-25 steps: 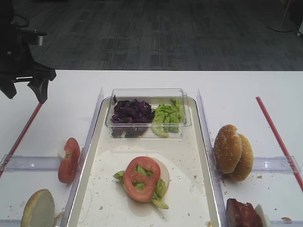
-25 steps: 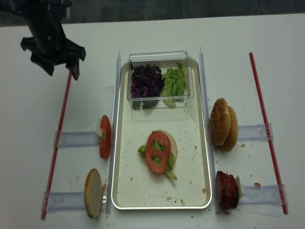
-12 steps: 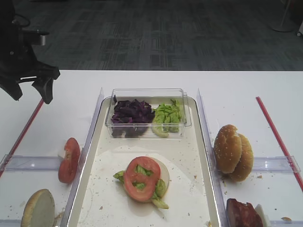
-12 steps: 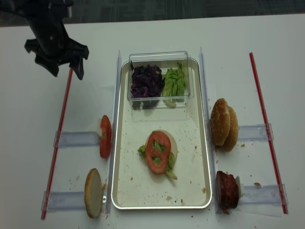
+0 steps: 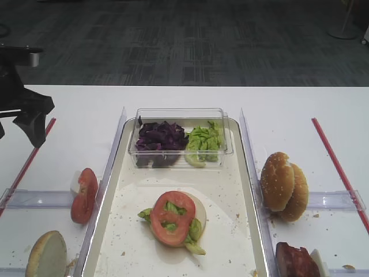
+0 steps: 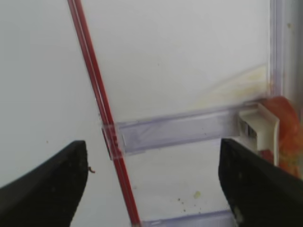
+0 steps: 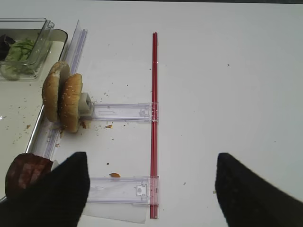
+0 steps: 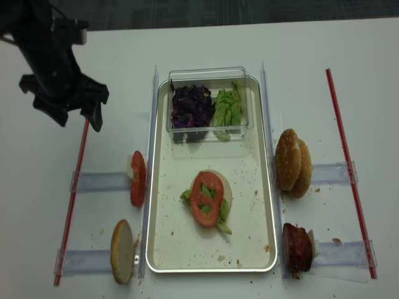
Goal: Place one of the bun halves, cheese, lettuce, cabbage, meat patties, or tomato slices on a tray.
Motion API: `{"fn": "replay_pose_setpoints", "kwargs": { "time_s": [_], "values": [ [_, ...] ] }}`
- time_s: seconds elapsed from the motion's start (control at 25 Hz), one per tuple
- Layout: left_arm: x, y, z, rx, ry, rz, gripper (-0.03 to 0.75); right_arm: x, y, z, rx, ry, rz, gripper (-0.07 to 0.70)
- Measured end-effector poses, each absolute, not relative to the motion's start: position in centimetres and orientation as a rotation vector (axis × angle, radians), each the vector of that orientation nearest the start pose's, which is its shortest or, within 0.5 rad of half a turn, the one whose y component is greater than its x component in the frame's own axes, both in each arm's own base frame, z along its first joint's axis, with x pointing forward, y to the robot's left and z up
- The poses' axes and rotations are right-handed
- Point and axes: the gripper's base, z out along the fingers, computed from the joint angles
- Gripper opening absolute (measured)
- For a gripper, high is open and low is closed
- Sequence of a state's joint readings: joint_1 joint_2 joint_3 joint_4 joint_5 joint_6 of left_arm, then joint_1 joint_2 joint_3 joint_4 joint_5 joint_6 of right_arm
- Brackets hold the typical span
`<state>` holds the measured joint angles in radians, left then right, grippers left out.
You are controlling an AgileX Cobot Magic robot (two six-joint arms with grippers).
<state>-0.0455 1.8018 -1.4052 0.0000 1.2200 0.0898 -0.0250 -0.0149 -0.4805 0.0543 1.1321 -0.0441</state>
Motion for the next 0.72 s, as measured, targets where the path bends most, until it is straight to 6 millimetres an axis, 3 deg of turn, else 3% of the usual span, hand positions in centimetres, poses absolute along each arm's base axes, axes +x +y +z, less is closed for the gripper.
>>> {"fn": "replay_pose_setpoints", "kwargs": {
  "time_s": [0.48, 0.72],
  "values": [
    [25.9, -1.2, 28.3, 0.190, 3.012, 0.003, 0.525, -0.8, 0.5, 26.6, -0.025, 2.119, 0.025, 0.571],
    [20.7, -0.9, 29.0, 0.178, 2.962, 0.004, 0.525, -0.8, 0.5, 26.6, -0.025, 2.119, 0.025, 0.571]
  ]
}}
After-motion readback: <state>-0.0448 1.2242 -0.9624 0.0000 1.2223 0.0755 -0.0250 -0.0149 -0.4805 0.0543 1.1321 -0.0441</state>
